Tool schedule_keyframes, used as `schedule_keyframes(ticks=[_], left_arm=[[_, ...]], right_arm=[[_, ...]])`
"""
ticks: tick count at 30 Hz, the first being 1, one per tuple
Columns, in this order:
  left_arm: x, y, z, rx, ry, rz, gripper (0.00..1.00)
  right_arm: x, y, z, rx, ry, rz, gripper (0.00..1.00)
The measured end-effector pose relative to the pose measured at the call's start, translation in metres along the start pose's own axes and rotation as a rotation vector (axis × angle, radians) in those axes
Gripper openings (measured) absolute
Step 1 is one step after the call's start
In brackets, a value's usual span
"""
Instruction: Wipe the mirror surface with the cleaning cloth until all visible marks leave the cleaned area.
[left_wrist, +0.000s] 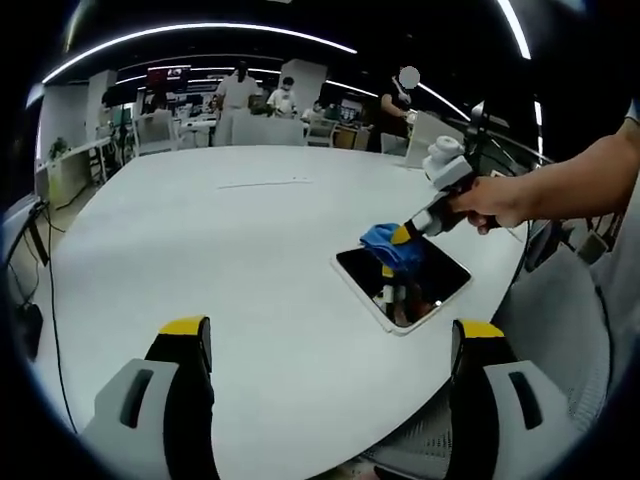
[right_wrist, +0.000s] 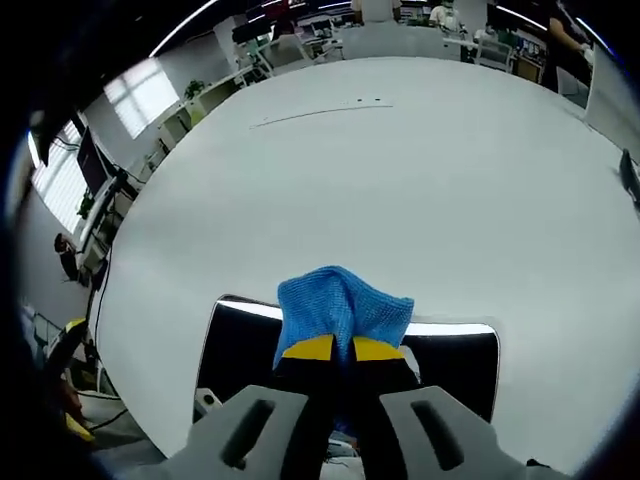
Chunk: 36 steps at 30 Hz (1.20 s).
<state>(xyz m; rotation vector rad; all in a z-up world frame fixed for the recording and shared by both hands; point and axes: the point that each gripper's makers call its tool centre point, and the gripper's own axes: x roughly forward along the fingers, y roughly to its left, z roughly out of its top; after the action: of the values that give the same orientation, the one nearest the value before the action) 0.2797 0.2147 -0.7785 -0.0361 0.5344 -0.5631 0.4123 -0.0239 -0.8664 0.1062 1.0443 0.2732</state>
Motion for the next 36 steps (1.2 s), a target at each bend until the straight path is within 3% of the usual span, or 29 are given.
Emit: schedule_keyframes(ticks=[16, 19, 25, 36], left_arm=[[-0.004, 0.004, -0.004, -0.009, 0.000, 0.016, 0.99], [-0.004, 0.006, -0.003, -0.009, -0.003, 0.017, 0.99], [-0.003, 0.008, 0.000, -0.015, -0.008, 0.025, 0.99], [-0.005, 0.010, 0.001, -0.034, -0.019, 0.029, 0.99]], right_arm=[[-0.010, -0.026, -0.004, 0.001, -0.001, -0.036, 0.00], [-0.013, -0.033, -0.004, -0.050, 0.002, -0.066, 0.00], [-0.015, -0.039, -0.006, 0.033, 0.016, -0.041, 0.00], [-0.011, -0.048, -0.005, 0.014, 0.020, -0.068, 0.00]])
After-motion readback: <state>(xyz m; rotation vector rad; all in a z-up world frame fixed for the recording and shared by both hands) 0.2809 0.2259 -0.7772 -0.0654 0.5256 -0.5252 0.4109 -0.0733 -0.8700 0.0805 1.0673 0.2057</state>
